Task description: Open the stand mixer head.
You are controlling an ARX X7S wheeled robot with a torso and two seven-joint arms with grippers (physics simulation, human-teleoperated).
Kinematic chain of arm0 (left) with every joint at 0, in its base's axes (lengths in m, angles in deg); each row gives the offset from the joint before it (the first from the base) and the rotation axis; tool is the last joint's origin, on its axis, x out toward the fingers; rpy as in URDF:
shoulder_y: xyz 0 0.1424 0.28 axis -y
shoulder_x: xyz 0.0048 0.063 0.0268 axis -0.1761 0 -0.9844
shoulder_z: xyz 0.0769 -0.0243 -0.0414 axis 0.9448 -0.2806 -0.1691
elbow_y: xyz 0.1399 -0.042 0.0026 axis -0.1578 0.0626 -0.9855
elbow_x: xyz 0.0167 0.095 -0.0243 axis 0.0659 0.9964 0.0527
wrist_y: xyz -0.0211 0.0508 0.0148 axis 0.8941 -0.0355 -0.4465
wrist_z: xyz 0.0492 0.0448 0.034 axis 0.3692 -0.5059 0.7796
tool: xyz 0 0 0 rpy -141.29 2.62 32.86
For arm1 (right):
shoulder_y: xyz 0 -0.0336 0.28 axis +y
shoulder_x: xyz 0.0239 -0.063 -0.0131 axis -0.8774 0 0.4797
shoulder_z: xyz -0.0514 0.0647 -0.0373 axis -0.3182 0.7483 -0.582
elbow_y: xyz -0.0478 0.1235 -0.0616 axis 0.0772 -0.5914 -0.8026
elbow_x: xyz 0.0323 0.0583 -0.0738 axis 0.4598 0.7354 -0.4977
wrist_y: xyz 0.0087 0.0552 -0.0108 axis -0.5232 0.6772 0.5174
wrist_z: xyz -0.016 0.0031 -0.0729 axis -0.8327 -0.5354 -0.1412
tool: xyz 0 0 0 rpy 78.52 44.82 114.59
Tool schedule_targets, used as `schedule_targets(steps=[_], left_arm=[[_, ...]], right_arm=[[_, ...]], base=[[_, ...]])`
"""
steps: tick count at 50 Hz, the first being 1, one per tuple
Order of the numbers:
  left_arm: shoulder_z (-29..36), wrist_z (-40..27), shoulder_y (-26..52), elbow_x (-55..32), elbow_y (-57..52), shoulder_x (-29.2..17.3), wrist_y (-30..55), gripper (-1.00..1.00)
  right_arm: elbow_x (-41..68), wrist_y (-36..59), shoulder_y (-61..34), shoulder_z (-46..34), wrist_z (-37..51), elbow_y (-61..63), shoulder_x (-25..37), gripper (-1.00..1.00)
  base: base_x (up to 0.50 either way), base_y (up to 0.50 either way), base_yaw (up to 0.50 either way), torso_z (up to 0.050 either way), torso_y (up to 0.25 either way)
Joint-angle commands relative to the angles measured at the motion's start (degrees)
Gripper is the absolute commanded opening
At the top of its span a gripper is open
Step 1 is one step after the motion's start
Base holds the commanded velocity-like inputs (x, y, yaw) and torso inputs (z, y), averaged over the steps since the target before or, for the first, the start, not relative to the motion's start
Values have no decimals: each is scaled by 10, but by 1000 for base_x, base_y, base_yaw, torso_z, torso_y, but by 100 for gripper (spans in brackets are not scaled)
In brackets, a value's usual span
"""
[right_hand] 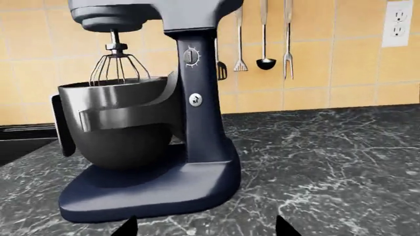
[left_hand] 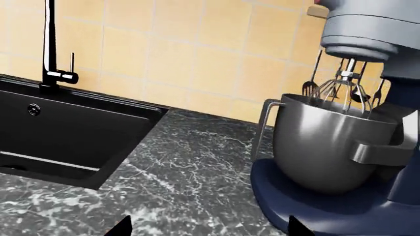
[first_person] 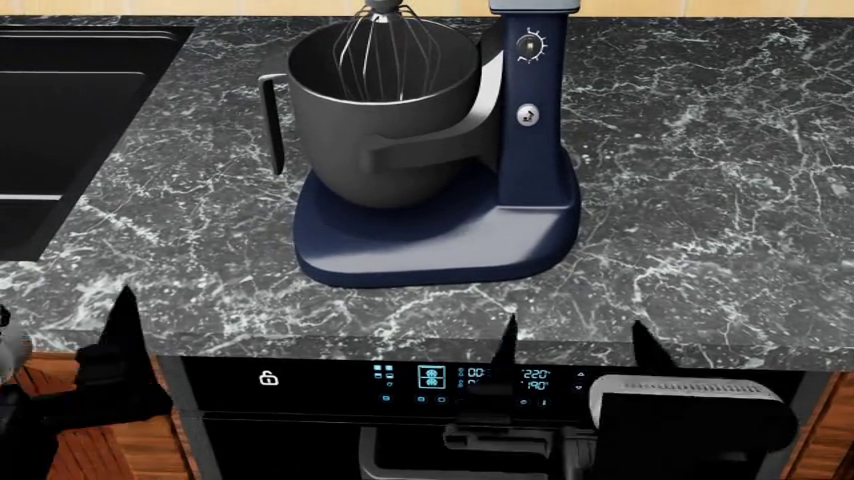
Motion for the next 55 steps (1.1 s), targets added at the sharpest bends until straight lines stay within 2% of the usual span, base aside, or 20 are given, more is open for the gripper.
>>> schedule_targets(steps=[1, 9, 18, 33, 34, 36, 37, 38, 55], left_arm=[[-129, -121, 191, -206, -223, -17, 301, 100], [-140, -125, 191, -222, -225, -19, 303, 100], [-133, -99, 148, -203, -208, -17, 260, 100], [-115, -96, 149, -189, -192, -21, 241, 100], [-116, -95, 149, -190, -190, -19, 238, 100], [-116, -95, 148, -191, -189, -20, 237, 100], [-113, -95, 147, -187, -188, -22, 235, 100], [-116, -96, 147, -191, -188, -21, 237, 100], [-115, -102, 138, -200, -195, -28, 234, 100]], right_arm=[[94, 220, -154, 38, 41, 219, 16, 100], [96, 212, -153, 41, 41, 214, 19, 100], [112, 200, -138, 48, 34, 195, 11, 100], [104, 172, -139, 37, 28, 174, 15, 100], [86, 159, -137, 15, 19, 174, 27, 100], [81, 150, -125, 5, 18, 184, 28, 100], [75, 174, -128, 9, 42, 181, 24, 100], [84, 152, -122, 10, 22, 182, 25, 100], [92, 152, -114, 11, 27, 163, 26, 100]], base=[[0, 0, 0, 0, 0], [0, 0, 0, 0, 0], [0, 0, 0, 0, 0], [500, 0, 0, 0, 0], [383, 0, 0, 0, 0], [0, 0, 0, 0, 0], [0, 0, 0, 0, 0], [0, 0, 0, 0, 0], [0, 0, 0, 0, 0]])
